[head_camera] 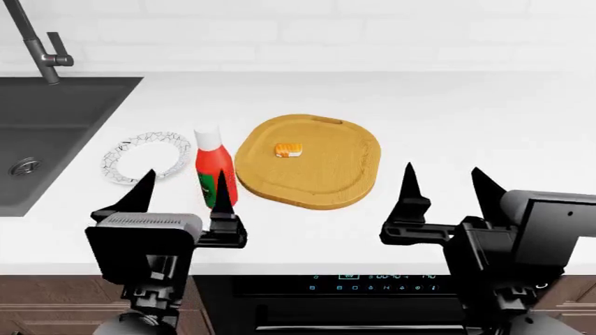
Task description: Pick the sushi from the plate and place it on the cutting board. Then pick the condiment bottle from the cabinet and place it next to the cutting board.
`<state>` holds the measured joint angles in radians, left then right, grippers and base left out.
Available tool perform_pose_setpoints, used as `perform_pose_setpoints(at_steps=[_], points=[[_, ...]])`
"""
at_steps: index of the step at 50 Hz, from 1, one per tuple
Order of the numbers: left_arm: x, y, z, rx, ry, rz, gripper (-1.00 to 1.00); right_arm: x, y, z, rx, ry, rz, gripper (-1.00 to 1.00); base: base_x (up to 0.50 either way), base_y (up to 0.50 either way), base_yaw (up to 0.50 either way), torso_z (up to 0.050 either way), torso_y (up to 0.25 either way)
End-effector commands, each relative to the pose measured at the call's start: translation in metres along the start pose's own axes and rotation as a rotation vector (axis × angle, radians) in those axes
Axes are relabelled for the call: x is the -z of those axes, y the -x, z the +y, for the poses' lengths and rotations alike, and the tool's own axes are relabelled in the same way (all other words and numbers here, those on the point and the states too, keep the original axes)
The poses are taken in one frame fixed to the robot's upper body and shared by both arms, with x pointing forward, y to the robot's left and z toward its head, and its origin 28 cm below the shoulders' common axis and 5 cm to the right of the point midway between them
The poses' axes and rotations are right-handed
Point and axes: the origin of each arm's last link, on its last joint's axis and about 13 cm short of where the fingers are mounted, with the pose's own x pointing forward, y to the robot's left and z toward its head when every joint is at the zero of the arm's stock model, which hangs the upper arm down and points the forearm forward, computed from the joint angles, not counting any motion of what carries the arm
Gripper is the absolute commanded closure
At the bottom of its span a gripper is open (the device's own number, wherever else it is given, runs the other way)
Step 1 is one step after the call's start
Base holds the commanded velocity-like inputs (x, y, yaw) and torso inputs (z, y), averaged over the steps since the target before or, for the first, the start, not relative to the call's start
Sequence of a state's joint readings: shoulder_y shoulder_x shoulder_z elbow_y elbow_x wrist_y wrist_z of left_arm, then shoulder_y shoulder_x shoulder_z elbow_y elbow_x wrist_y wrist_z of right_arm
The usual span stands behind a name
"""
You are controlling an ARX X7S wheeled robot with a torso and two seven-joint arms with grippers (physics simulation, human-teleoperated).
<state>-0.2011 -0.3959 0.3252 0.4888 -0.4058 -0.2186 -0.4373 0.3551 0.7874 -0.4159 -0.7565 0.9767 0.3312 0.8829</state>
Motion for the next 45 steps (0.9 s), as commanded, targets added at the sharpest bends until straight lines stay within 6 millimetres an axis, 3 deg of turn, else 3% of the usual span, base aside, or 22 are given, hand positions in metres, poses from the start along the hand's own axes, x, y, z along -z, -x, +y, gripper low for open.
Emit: perform_pose_setpoints(at_steps=[1,19,29,45], points=[[-0.043,0.018,0.000,0.010,0.011,-0.084,-1.00,-0.001,0.002,0.003,-0.011,-0.010,-0.016,-1.00,0.00,0.00,0.00,0.000,0.000],[-0.091,0.008,0.005,-0.032,-0.015,-0.219,-1.00,-0.024,0.011,0.014,-0.065,0.039,-0.178,-1.00,0.00,0.00,0.00,0.000,0.000],[-0.097,0.005,0.002,-0.018,-0.038,-0.240,-1.00,-0.041,0.007,0.017,-0.061,0.116,-0.346,-1.00,0.00,0.00,0.00,0.000,0.000],[-0.098,-0.001,0.002,0.000,-0.063,-0.228,-1.00,-0.062,-0.010,0.026,-0.078,0.200,-0.441,-1.00,0.00,0.00,0.00,0.000,0.000]])
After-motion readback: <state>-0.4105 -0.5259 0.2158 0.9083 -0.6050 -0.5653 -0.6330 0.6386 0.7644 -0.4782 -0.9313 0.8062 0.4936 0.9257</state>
